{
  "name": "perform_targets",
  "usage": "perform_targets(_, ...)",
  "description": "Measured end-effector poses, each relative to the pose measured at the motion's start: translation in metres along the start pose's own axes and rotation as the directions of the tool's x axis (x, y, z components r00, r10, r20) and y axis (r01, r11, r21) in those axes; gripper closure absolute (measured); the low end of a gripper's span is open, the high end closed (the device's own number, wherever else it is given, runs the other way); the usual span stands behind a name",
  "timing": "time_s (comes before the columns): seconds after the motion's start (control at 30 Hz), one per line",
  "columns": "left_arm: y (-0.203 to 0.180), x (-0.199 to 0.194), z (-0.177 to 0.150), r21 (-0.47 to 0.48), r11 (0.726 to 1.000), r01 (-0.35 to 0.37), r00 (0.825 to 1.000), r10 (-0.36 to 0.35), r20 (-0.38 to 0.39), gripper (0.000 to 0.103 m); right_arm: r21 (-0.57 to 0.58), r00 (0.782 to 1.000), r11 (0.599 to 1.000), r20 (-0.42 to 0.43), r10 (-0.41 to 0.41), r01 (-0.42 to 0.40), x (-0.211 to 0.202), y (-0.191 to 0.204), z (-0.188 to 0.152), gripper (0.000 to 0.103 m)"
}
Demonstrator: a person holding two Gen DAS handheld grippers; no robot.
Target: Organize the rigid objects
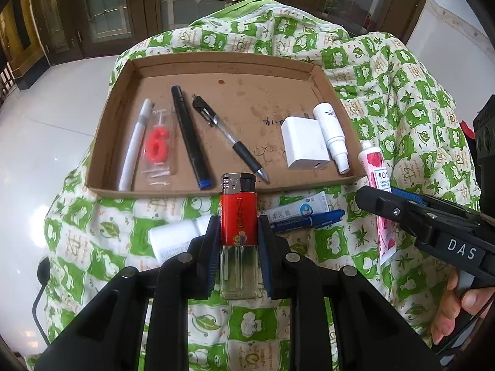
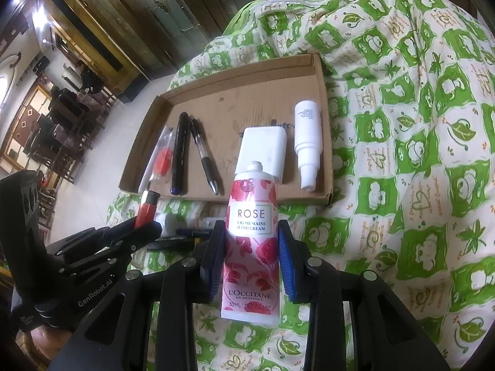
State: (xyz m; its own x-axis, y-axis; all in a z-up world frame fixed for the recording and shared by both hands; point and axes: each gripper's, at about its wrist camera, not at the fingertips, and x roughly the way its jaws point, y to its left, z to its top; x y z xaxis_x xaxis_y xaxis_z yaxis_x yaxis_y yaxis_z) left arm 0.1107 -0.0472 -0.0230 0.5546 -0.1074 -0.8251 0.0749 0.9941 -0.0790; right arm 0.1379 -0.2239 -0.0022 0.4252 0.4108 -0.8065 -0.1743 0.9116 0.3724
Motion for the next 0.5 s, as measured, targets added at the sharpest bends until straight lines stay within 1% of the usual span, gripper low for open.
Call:
perform_targets(0.3, -0.002, 0.002, 0.018, 0.004, 1.0, 0.013, 1.0, -0.013, 0.006, 0.083, 0.022, 1.0, 1.0, 0.019, 0.001, -0.002, 0.001, -0.011, 0.021, 0.074)
perform_targets(0.5, -0.004, 0.006, 0.028, 0.015, 1.0, -0.003, 1.0, 0.003, 0.007, 0.083, 0.038, 0.999, 0.999, 0.032, -0.001, 0.0, 0.001, -0.02, 0.036, 0.074)
